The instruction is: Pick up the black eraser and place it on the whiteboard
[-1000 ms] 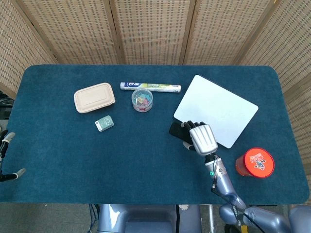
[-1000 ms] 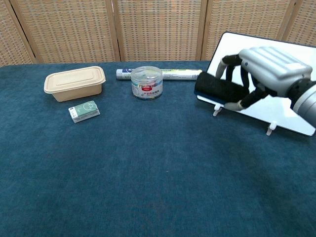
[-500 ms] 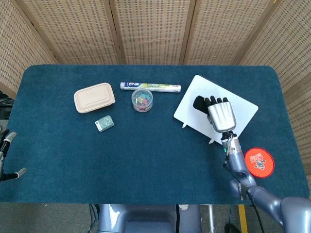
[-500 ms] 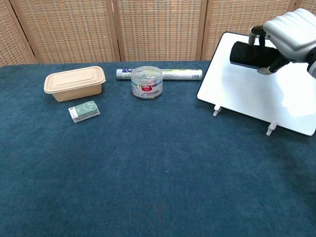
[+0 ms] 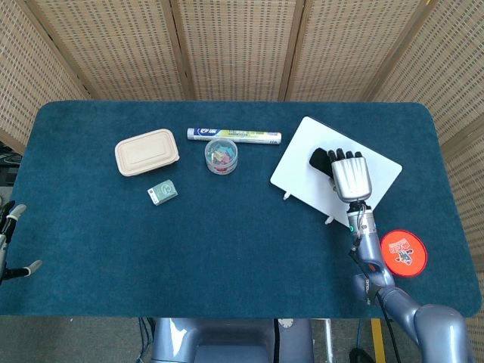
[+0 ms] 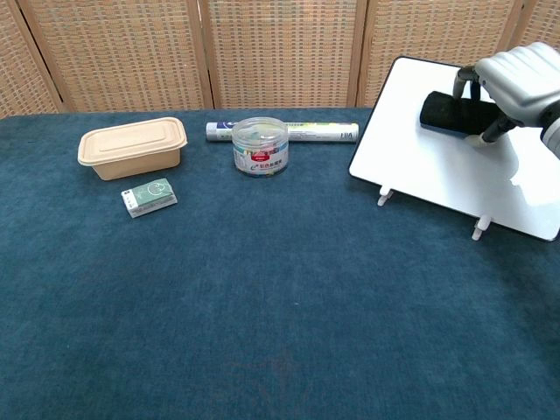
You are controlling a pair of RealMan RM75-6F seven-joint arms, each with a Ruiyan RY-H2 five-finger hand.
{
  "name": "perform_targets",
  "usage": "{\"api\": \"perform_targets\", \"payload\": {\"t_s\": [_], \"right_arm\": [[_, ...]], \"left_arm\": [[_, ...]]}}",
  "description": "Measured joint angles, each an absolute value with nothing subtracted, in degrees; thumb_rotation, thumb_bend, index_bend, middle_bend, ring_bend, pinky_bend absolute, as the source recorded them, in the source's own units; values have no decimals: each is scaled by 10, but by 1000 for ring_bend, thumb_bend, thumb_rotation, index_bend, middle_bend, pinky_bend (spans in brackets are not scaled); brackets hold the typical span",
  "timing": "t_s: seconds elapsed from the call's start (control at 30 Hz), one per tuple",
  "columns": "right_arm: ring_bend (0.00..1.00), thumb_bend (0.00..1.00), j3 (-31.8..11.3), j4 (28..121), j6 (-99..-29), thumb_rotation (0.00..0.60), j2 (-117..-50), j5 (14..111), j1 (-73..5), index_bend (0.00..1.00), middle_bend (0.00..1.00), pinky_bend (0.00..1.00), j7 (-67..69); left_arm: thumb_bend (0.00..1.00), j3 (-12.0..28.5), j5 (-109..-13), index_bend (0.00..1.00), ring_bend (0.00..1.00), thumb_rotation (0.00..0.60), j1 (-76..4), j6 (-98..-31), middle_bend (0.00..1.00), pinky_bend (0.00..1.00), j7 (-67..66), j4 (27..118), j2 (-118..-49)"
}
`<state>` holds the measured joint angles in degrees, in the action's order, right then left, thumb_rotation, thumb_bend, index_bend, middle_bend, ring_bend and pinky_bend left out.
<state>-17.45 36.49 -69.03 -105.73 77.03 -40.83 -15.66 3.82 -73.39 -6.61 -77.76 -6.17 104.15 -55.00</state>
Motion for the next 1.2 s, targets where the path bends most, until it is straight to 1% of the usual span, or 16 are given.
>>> {"api": "perform_targets", "payload": {"t_s": [0.13,0.57,0.77,0.87,0.97,1.07,1.2], "right_arm": [[0,0,-179,375,-687,600,-1056,756,-404,36,0,118,-167],[0,0,-173,419,-734,600,-1037,762,-386,37,0,115,-161],[0,0,-172,484,-768,600,-1007,774,-373,36,0,95,-146],[0,0,-166,543,-783,600,-975,784,-359,36,0,82,-139],[0,0,-154,622,-792,600,-927,794,-338,32,0,73,-130],[0,0,-137,711,-800,600,-865,804,-311,4,0,56,-117],[0,0,-102,834,-810,600,-764,818,-262,0,0,30,-95]], "left_arm": [[0,38,-734,0,0,600,-66,-777,0,0,-62,1042,-550],[0,35,-742,0,0,600,-63,-784,0,0,-56,1043,-548],[0,34,-745,0,0,600,-62,-785,0,0,-50,1043,-546],[0,33,-748,0,0,600,-60,-787,0,0,-45,1042,-545],[0,33,-753,0,0,600,-58,-790,0,0,-37,1041,-543],[0,32,-759,0,0,600,-56,-794,0,0,-30,1041,-540],[0,29,-769,0,0,600,-52,-800,0,0,-16,1039,-537]]}}
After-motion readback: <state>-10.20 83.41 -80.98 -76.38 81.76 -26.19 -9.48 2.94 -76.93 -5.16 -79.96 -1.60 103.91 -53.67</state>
